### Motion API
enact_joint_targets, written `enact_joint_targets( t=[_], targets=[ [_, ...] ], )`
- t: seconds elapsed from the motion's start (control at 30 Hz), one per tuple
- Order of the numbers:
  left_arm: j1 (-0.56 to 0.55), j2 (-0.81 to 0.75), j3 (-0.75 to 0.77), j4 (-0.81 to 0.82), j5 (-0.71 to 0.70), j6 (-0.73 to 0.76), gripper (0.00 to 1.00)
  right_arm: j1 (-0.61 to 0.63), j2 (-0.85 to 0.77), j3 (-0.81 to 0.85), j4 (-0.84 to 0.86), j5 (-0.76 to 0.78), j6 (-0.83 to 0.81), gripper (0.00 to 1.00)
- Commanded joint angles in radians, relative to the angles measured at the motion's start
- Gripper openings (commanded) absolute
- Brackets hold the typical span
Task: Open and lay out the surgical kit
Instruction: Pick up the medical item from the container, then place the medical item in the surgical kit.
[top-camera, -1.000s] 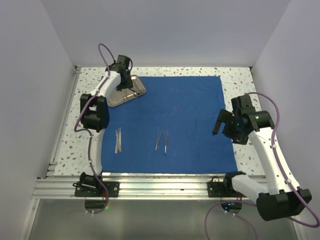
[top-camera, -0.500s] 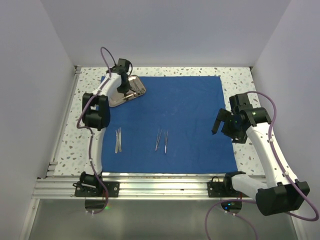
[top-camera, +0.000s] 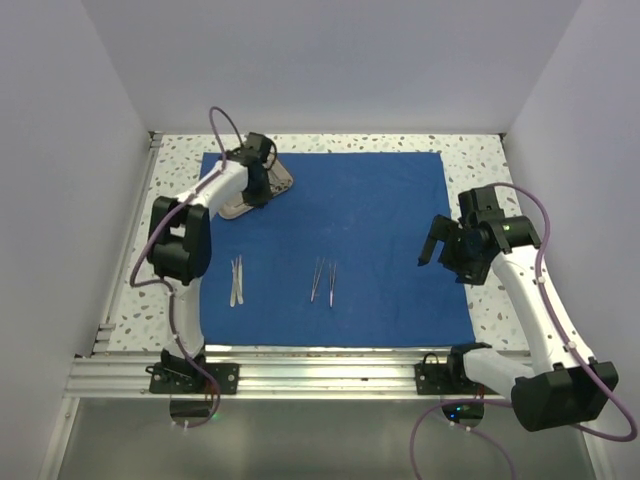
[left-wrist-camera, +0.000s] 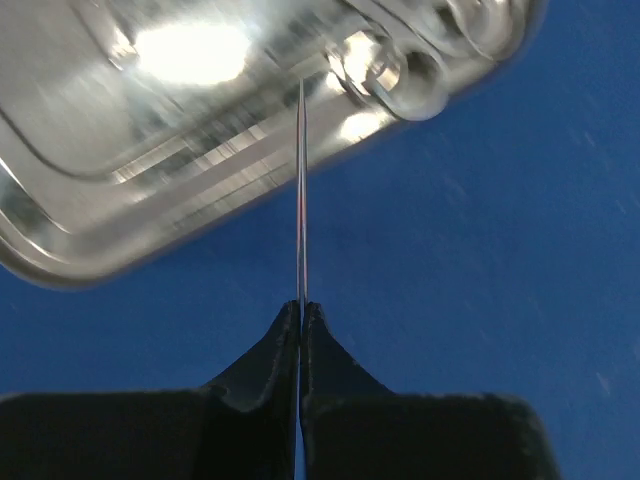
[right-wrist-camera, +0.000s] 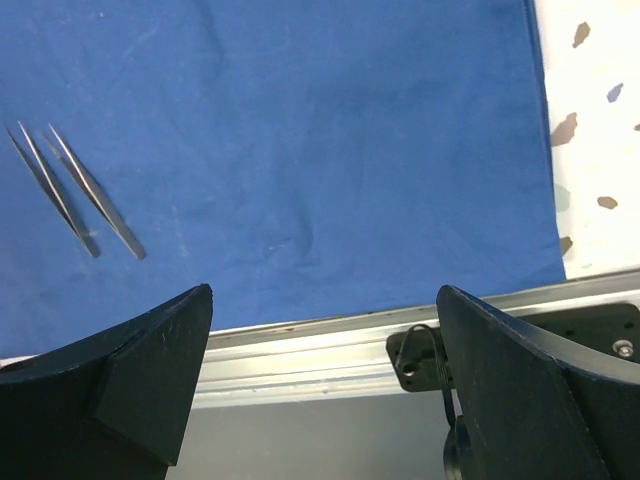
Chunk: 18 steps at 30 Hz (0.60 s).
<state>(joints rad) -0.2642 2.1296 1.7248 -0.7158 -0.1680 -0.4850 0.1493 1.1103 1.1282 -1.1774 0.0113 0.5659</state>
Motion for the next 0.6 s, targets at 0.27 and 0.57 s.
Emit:
enact_joint_targets(
  t=[0.27,0.57],
  targets=[
    [-0.392,-0.402,-0.464,0.055,0.012,-0.273,0.00,-0.002,-0.047,-0.022,0.081,-0.143,0.020,0.98],
    [-0.566,-0.451,-0.588,0.107,0.033,-0.411,0.36,0.010,-0.041,-0.007,0.104,-0.162,0.032,0.98]
  ],
)
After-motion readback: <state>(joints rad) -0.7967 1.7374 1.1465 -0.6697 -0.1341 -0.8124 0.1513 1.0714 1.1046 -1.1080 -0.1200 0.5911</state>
